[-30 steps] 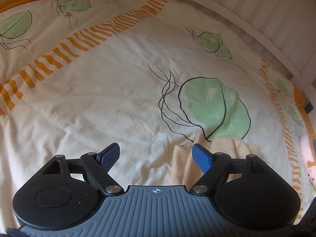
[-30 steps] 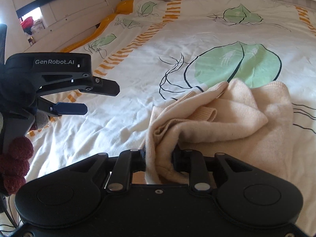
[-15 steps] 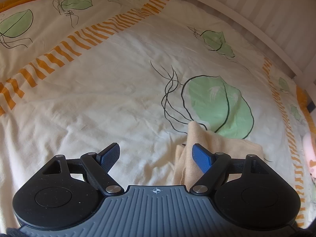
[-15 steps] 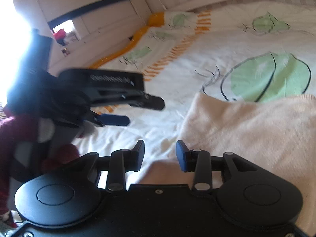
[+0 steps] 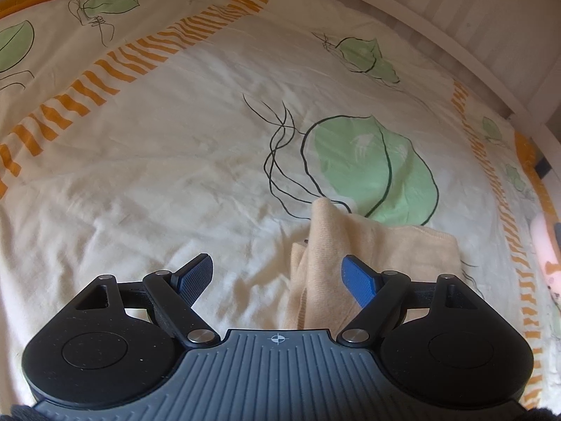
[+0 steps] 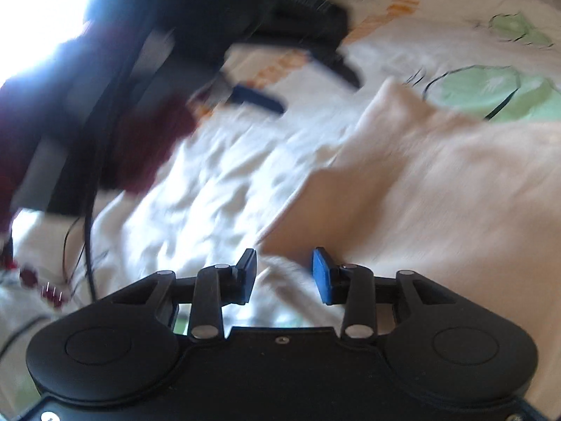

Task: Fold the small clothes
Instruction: 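Open the right gripper to release the sweater, then move both open grippers to the folded sweater's edge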

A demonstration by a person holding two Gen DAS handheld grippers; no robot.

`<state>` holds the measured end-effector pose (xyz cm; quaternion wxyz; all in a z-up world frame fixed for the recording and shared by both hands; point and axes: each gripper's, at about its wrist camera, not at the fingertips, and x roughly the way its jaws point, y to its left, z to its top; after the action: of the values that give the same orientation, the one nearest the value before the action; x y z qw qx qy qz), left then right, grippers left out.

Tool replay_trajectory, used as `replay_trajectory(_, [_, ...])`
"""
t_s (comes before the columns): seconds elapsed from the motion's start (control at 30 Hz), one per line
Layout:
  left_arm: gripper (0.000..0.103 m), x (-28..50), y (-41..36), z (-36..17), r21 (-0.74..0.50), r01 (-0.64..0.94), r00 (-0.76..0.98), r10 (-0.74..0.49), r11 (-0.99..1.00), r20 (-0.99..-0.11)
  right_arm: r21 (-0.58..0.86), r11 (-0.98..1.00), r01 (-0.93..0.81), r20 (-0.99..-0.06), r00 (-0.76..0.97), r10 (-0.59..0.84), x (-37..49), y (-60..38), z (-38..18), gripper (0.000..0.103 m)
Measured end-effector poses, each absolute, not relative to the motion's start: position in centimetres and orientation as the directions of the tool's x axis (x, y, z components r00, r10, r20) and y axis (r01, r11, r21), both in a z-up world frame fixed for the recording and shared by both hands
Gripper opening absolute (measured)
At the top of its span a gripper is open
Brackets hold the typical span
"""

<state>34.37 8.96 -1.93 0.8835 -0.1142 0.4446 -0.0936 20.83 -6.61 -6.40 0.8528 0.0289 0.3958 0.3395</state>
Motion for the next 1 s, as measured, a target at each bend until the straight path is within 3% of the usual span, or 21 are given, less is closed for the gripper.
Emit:
replay_trajectory(0.3, [0.08,34.1,7.1,-2.4,-0.261,0.127,0.564,-0.286,0.957,-0.774,0.249,0.813,-0.526,-0.589,0.584,0.558,16.0,-9.9,-4.2,0.049])
replay_trajectory(0.47, [0.08,34.1,5.9,-3.0,-0.238,0.158,0.537,-0.286,0.958,-0.794,0.01,0.89,-0.455,-0.571,0.728,0.379,13.5,-11.7,-3.4,0.057])
replay_trajectory(0.7, [0.08,34.1,5.9,-3.5,-0.245,0.163,0.515,-0.294,0.956,-0.805,-0.318,0.814,-0.486,-0.588,0.775,0.232,13.4,-10.0,-5.2,0.055])
replay_trajectory(0.87, [0.08,34.2,6.0,-3.6,-0.244,0.156,0.51,-0.29,0.957,-0.81,-0.471,0.743,-0.476,-0.572,0.806,0.153,12.6,-10.0,-6.8,0.039])
replay_trajectory(0.9, [0.08,34.2,5.9,-3.6,-0.243,0.158,0.51,-0.29,0.957,-0.81,-0.487,0.735,-0.472,-0.566,0.812,0.146,12.5,-10.0,-7.0,0.029])
replay_trajectory(1.0, [0.08,34.2,5.8,-3.6,-0.24,0.164,0.509,-0.291,0.957,-0.81,-0.528,0.702,-0.478,-0.551,0.822,0.145,12.4,-9.9,-7.5,0.015])
